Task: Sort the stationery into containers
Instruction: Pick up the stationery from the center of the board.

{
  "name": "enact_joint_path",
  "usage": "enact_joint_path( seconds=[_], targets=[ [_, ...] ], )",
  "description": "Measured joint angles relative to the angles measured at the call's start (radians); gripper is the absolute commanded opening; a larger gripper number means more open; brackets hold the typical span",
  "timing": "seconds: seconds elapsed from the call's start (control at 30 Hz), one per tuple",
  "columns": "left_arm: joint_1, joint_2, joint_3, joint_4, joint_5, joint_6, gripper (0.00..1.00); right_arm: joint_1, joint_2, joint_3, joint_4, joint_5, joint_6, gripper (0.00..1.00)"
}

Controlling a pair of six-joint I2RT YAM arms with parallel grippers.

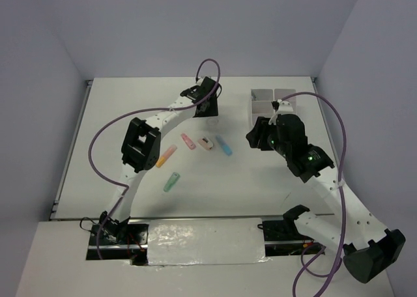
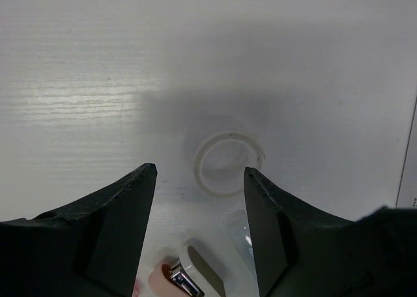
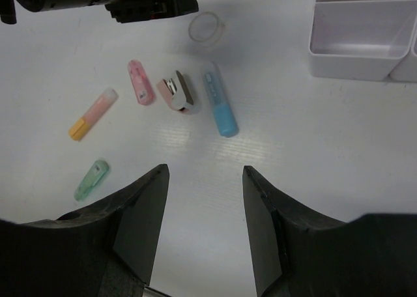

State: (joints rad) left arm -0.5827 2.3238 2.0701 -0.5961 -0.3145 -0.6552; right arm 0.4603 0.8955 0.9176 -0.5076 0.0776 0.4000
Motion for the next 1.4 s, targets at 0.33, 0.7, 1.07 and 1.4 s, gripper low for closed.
enact_joint_path(
  seconds=[0.33, 0.7, 1.07, 1.4],
  targets=[
    [0.002, 0.085, -0.031, 0.056, 0.023, -0.007, 0.59, 0.000, 0.017, -0.026, 0.022, -0.041, -0.006, 0.57],
    [0.003, 0.057, -0.096, 0.110, 0.026, -0.011, 0.00, 0.000, 0.049, -0.029, 0.060, -0.069, -0.008, 0.57],
    [0.000, -0.483, -0.720, 0.381, 0.157, -0.038, 0.00, 0.005, 0.164, -0.061, 0.205, -0.148, 0.077, 0.69],
    [-0.030, -0.725, -0.894, 0.683, 0.326, -0.030, 0.00, 0.045, 0.280, -0.004, 0.325, -0.237, 0.174, 0.72]
  ],
)
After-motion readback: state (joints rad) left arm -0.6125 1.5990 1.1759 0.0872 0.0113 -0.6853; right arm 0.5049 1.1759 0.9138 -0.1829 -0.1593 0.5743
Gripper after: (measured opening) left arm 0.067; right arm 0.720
